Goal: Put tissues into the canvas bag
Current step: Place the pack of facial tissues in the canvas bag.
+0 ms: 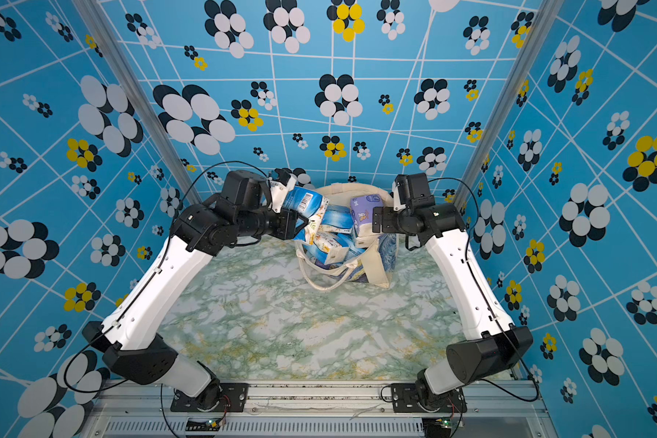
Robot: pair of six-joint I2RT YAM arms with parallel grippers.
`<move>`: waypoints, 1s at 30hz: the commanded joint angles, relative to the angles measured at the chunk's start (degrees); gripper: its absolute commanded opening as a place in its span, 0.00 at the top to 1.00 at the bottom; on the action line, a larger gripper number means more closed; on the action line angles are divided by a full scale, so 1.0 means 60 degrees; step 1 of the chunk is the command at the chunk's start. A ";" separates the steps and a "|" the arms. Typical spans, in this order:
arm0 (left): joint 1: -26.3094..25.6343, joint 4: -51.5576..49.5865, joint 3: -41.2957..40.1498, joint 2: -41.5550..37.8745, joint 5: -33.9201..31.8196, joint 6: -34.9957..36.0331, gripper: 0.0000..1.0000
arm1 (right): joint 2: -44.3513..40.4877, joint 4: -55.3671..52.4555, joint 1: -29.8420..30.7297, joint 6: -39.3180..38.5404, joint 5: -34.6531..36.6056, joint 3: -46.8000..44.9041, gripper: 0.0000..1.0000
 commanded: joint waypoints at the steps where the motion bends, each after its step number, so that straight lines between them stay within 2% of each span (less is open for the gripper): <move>1: -0.0284 0.0381 0.0437 0.0557 0.0147 -0.0229 0.49 | -0.0061 0.0273 -0.0048 0.0149 -0.0407 -0.0064 0.01; 5: -0.0504 0.0764 0.0521 0.1115 0.0156 -0.0566 0.49 | 0.0057 0.0239 -0.0093 0.0134 -0.0224 0.0014 0.01; 12: -0.0730 0.1005 0.1027 0.2276 -0.0635 -0.0836 0.49 | 0.0030 0.0218 -0.0297 -0.0035 -0.0392 0.0125 0.01; 22: -0.0928 0.0597 0.2652 0.4086 -0.2025 -0.0774 0.48 | 0.0276 0.0439 -0.0726 -0.0103 -0.0740 0.0046 0.01; 27: -0.1006 -0.0754 0.4299 0.5240 -0.2457 -0.0666 0.47 | 0.0385 0.0639 -0.0863 -0.0013 -0.0991 0.0056 0.01; 30: -0.1080 -0.1122 0.4633 0.5517 -0.2750 -0.0588 0.29 | 0.0534 0.0724 -0.0899 0.0048 -0.1144 0.0141 0.01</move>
